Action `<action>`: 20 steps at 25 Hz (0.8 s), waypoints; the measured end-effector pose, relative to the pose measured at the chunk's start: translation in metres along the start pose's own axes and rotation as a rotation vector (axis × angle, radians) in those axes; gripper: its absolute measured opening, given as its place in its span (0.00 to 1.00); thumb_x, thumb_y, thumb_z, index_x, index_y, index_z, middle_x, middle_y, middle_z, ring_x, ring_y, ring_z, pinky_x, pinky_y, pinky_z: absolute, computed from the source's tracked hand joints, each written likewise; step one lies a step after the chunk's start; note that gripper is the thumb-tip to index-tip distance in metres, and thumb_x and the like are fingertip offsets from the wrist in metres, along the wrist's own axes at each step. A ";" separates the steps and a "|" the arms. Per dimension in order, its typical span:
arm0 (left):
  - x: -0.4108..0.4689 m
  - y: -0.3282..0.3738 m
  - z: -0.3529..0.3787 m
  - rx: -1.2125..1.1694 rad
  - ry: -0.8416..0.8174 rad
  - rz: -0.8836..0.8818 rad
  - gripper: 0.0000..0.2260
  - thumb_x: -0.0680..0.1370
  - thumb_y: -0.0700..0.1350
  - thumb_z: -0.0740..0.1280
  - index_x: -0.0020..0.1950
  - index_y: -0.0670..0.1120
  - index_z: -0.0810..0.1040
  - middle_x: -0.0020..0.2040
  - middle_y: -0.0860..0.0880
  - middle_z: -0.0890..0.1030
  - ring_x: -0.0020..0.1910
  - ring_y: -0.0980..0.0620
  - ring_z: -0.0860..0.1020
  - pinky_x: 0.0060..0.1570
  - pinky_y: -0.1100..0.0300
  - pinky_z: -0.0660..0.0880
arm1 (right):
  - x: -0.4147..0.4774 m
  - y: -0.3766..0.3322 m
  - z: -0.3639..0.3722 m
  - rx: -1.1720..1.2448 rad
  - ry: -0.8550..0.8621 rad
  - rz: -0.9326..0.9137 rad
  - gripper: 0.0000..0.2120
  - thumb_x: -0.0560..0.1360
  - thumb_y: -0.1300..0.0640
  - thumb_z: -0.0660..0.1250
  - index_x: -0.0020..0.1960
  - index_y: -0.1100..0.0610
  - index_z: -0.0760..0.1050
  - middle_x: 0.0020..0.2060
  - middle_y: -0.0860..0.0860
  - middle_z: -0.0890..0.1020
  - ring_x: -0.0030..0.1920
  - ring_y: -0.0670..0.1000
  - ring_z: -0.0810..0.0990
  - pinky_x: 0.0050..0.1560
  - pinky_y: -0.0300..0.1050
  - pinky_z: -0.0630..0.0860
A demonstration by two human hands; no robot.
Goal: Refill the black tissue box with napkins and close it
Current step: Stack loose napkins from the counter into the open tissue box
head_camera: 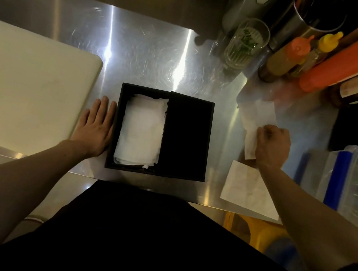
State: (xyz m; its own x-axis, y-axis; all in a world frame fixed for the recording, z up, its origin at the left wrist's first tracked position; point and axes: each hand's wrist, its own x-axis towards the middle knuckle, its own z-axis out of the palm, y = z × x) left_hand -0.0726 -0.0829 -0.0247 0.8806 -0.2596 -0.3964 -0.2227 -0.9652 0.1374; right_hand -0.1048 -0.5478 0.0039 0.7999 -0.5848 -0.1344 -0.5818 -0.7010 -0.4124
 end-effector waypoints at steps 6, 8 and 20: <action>0.000 0.002 -0.002 0.005 0.004 0.005 0.33 0.76 0.54 0.44 0.78 0.42 0.41 0.79 0.40 0.44 0.78 0.39 0.45 0.72 0.41 0.50 | -0.001 0.001 0.001 -0.012 -0.021 -0.018 0.11 0.80 0.51 0.61 0.52 0.57 0.78 0.48 0.56 0.79 0.47 0.54 0.78 0.49 0.43 0.70; -0.001 0.004 -0.003 0.003 -0.002 -0.001 0.33 0.77 0.53 0.45 0.78 0.42 0.42 0.79 0.40 0.44 0.78 0.39 0.45 0.73 0.41 0.49 | -0.003 0.000 0.003 -0.008 -0.028 -0.004 0.10 0.80 0.51 0.61 0.51 0.57 0.77 0.48 0.56 0.79 0.47 0.54 0.79 0.48 0.44 0.71; -0.004 0.009 -0.009 -0.030 -0.002 0.016 0.35 0.73 0.58 0.35 0.77 0.42 0.37 0.79 0.41 0.40 0.78 0.41 0.41 0.73 0.43 0.46 | -0.036 -0.053 -0.012 0.248 0.172 -0.149 0.07 0.79 0.56 0.63 0.48 0.58 0.78 0.45 0.54 0.81 0.45 0.51 0.78 0.48 0.41 0.75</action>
State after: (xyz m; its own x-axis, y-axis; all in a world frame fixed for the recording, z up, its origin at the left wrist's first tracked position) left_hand -0.0742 -0.0899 -0.0140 0.8763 -0.2750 -0.3957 -0.2239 -0.9595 0.1710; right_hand -0.1047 -0.4944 0.0416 0.8247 -0.5585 0.0898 -0.3897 -0.6760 -0.6254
